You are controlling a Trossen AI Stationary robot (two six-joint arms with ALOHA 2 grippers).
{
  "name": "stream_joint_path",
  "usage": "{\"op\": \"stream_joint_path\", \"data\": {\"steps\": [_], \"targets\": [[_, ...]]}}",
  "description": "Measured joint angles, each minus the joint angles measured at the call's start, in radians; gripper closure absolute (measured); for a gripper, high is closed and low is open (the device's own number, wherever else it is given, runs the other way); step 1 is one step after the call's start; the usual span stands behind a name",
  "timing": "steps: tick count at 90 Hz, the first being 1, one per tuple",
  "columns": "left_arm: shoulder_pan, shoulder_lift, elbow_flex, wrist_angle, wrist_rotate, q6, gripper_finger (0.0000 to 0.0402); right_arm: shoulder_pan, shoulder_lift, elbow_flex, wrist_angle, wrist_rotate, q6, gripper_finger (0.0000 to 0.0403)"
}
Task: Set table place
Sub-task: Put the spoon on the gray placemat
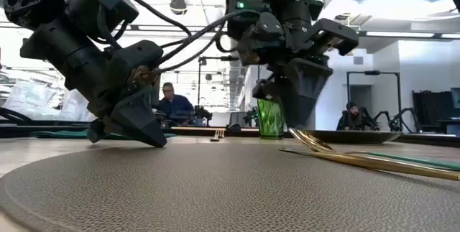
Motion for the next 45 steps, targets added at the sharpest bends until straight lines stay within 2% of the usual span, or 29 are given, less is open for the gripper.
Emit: {"op": "stream_joint_path", "data": {"steps": [45], "targets": [[0.0,0.0,0.0,-0.005,-0.011,-0.006,0.0402,0.01,0.0,-0.001,0.036,-0.01,-0.007,0.0311]]}}
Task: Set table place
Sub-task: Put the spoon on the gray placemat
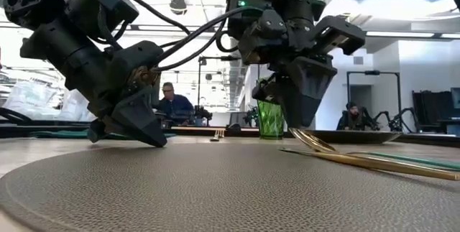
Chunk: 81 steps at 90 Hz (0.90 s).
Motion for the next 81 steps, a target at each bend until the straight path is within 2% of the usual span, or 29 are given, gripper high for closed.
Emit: {"op": "stream_joint_path", "data": {"steps": [34,53,61,72,81], "targets": [[0.0,0.0,0.0,-0.001,-0.004,-0.011,0.0402,0.0,0.02,-0.001,0.016,-0.008,0.0,0.0311],[0.0,0.0,0.0,-0.002,-0.005,-0.013,0.0402,0.006,0.019,-0.052,0.048,-0.03,0.0,0.0313],[0.0,0.0,0.0,-0.002,-0.005,-0.013,0.0402,0.004,0.019,-0.053,0.038,-0.026,-0.001,0.0332],[0.0,0.0,0.0,-0.002,-0.007,-0.013,0.0402,-0.003,0.019,-0.053,0.033,-0.026,0.0,0.0388],[0.0,0.0,0.0,-0.002,-0.01,-0.013,0.0402,-0.01,0.019,-0.052,0.032,-0.026,0.016,0.0396]]}}
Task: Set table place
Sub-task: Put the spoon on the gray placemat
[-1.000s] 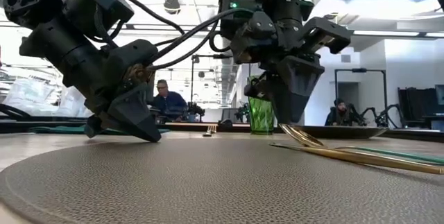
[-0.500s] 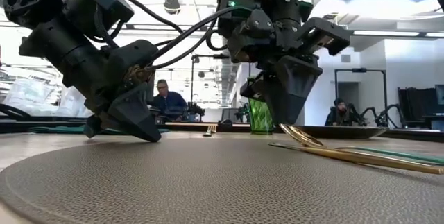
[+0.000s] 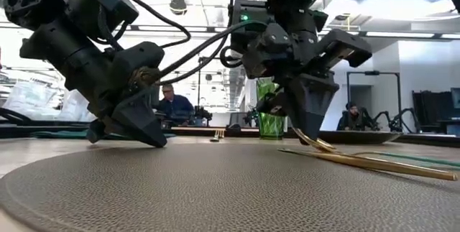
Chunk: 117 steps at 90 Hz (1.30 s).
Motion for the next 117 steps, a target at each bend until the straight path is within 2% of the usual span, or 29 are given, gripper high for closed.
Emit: {"op": "stream_joint_path", "data": {"steps": [26,68,89,117], "targets": [[0.0,-0.001,0.0,-0.008,-0.002,-0.001,0.0402,-0.029,0.0,0.0,-0.002,0.003,0.097,0.0402],[0.0,-0.001,0.0,-0.009,-0.002,-0.046,0.0402,-0.188,-0.002,0.0,-0.026,0.011,0.275,0.0403],[0.0,-0.001,0.0,-0.012,-0.001,-0.048,0.0402,-0.241,-0.004,0.001,-0.034,0.017,0.275,0.0402],[0.0,-0.001,0.001,-0.031,0.001,-0.054,0.0402,-0.304,-0.059,0.002,-0.07,0.202,0.128,0.0403]]}}
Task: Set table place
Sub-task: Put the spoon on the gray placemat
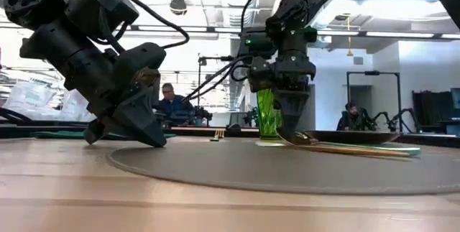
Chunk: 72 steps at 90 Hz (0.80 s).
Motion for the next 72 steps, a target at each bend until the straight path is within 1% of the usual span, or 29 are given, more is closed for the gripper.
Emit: {"op": "stream_joint_path", "data": {"steps": [10,24,37,46,57,72], "targets": [[0.0,0.0,0.0,-0.004,0.0,0.0,0.0402,-0.033,-0.027,0.0,0.009,0.001,-0.011,0.0402],[0.0,0.0,0.0,-0.006,0.0,0.0,0.0402,-0.056,-0.031,0.0,0.001,-0.003,-0.013,0.0402],[0.0,0.0,0.0,-0.008,0.0,0.0,0.0402,-0.036,-0.031,0.0,0.002,-0.012,-0.017,0.0402],[0.0,0.0,0.0,-0.008,0.0,0.003,0.0402,-0.015,-0.031,0.0,0.02,-0.046,-0.016,0.0402],[0.0,0.0,0.0,-0.009,0.0,0.004,0.0402,0.008,-0.026,0.0,0.035,-0.044,-0.014,0.0403],[0.0,0.0,0.0,-0.008,0.0,0.002,0.0402,0.004,-0.024,-0.001,0.054,-0.044,-0.009,0.0403]]}}
